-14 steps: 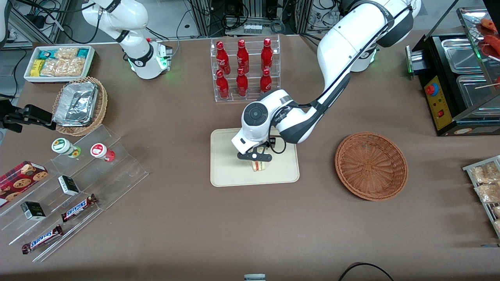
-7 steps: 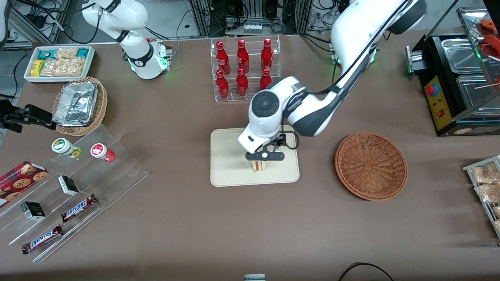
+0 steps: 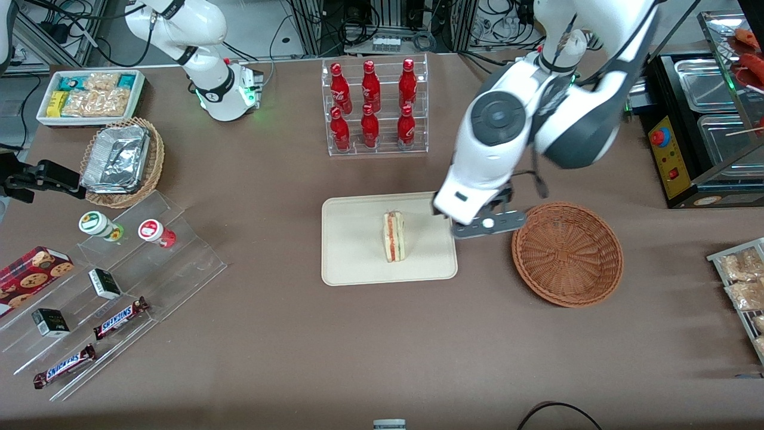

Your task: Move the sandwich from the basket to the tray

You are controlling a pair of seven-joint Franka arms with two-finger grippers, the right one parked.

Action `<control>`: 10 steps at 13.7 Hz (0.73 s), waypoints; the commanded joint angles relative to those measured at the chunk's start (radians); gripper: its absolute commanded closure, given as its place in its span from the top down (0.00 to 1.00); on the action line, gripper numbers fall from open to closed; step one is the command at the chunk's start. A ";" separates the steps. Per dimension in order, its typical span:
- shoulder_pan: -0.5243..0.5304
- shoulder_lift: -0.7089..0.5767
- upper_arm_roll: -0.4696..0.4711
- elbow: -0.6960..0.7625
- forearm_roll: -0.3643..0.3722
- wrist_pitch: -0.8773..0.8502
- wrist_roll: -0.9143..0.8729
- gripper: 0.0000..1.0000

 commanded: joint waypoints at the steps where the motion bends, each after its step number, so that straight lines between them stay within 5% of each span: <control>1: 0.078 -0.088 -0.002 -0.033 -0.037 -0.067 0.104 0.99; 10: 0.291 -0.234 0.002 -0.048 -0.080 -0.189 0.417 0.99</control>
